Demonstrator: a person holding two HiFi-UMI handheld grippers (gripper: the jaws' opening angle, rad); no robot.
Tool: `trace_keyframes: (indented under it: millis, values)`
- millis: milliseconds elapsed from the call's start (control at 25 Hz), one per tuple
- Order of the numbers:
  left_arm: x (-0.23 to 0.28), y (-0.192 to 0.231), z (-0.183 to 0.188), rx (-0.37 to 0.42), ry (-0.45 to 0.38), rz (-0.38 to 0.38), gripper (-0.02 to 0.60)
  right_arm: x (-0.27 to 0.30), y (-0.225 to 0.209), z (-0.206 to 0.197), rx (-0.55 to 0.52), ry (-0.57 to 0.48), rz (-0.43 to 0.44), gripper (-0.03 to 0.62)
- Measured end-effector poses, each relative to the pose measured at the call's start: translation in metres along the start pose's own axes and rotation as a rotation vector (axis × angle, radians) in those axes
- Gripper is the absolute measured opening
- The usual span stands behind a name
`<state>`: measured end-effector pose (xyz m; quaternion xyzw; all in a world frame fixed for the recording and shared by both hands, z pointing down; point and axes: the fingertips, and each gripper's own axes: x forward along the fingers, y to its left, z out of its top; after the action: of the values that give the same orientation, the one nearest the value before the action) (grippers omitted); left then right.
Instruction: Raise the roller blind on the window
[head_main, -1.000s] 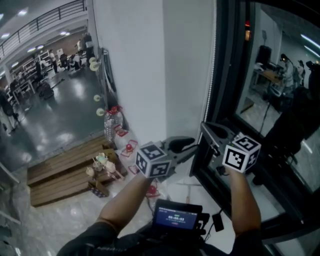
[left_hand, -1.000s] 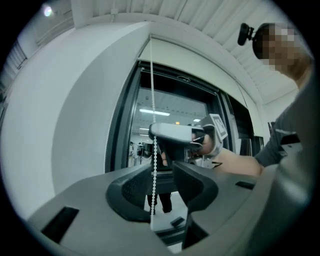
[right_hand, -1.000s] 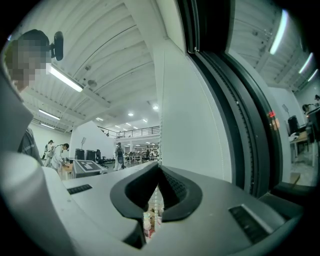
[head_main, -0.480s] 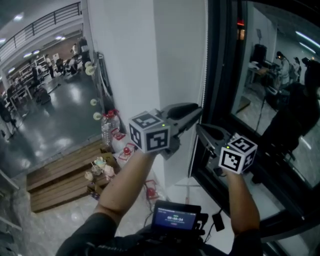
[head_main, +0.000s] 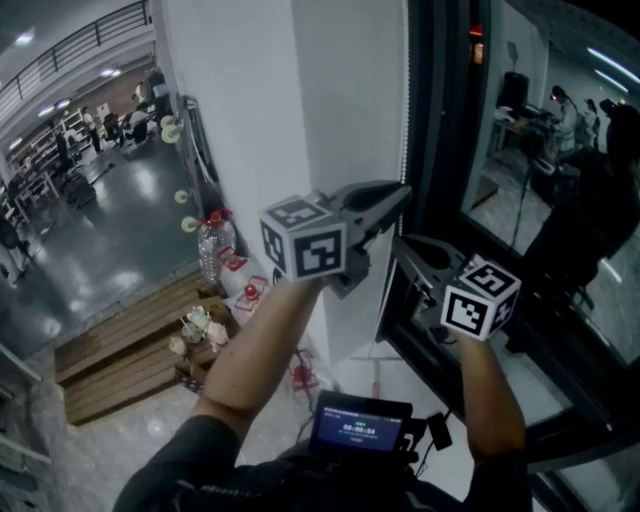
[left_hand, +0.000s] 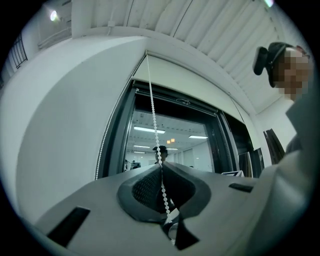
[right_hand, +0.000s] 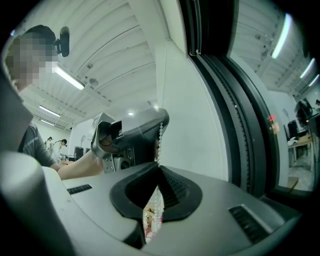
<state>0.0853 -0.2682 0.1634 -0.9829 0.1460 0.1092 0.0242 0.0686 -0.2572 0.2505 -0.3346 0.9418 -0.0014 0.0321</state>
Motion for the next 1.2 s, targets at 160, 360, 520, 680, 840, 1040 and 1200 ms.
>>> trace_keyframes:
  millis: [160,360,520,680,840,1040,1200]
  values:
    - [-0.001,0.003,0.001,-0.010,-0.015,-0.008,0.008,0.003,-0.002,0.000,0.004,0.003,-0.006,0.000]
    - [0.000,0.005,-0.010,0.031,0.017,0.007,0.006,0.006,-0.007,-0.011,0.018,0.019,-0.004,0.000]
    - [-0.006,0.009,-0.023,0.017,0.017,0.025,0.006,0.009,-0.007,-0.024,0.040,0.032,-0.006,0.000]
    - [-0.011,0.014,-0.040,0.018,0.026,0.041,0.006,0.012,-0.010,-0.041,0.059,0.061,-0.015,0.000]
    - [-0.015,0.013,-0.050,-0.014,0.021,0.044,0.006,0.013,-0.011,-0.053,0.087,0.066,-0.004,0.000]
    - [-0.018,0.013,-0.049,0.023,0.009,0.076,0.006,0.016,-0.008,-0.053,0.062,0.067,-0.007,0.000]
    - [-0.019,0.017,-0.046,0.073,-0.008,0.105,0.011,0.015,-0.009,-0.049,0.022,0.047,-0.021,0.003]
